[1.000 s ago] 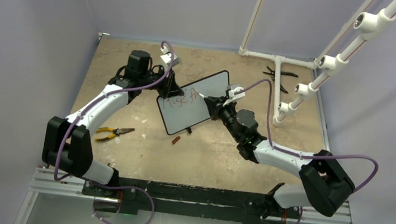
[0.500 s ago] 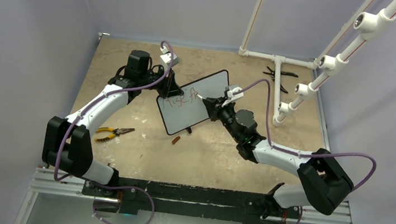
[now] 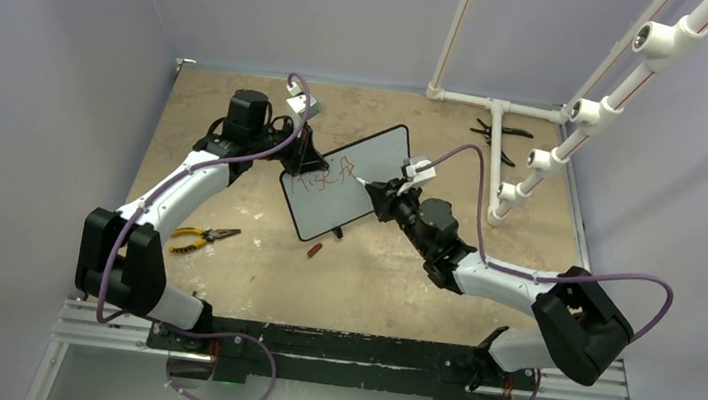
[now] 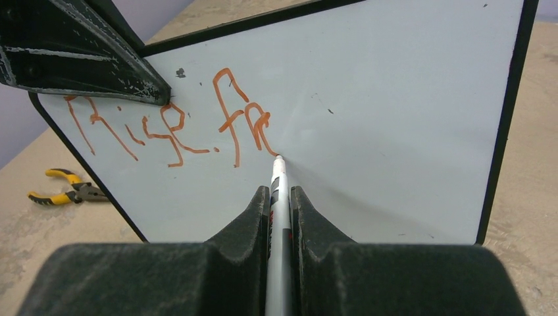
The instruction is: Write a sentence on the whiteboard
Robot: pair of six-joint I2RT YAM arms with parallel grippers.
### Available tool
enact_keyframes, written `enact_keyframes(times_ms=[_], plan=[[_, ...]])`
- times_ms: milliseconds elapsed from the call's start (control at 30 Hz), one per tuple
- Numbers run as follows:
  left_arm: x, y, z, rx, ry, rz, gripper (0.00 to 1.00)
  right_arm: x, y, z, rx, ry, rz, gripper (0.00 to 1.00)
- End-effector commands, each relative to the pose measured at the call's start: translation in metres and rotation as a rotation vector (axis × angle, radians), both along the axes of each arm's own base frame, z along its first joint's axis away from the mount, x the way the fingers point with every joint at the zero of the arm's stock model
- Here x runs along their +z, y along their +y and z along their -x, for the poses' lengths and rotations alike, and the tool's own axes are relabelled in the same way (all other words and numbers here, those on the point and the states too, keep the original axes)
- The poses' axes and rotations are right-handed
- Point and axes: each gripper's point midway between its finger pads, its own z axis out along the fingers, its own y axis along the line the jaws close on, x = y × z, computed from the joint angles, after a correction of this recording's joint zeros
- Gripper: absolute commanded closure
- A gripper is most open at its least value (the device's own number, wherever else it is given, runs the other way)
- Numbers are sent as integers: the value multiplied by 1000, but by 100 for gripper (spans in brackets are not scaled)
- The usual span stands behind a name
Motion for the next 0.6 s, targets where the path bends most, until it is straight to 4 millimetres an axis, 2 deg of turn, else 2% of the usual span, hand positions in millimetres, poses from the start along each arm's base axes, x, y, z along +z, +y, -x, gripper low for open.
enact_keyframes(times_ms=[0, 100, 200, 400, 567], plan=[[-12, 2, 9, -5, 26, -33, 100, 12, -11, -7, -65, -23, -15, 100], [-13, 2, 10, -8, 26, -34, 100, 29, -11, 0, -37, -73, -43, 100], [-15, 1, 9, -9, 30, -37, 100, 35, -11, 11, 9, -76, -81, 100], [-17, 0, 9, -11, 35, -39, 100, 42, -18, 7, 10, -89, -90, 100], [-18, 0, 9, -12, 36, -40, 100, 46, -16, 3, 16, -105, -98, 100]])
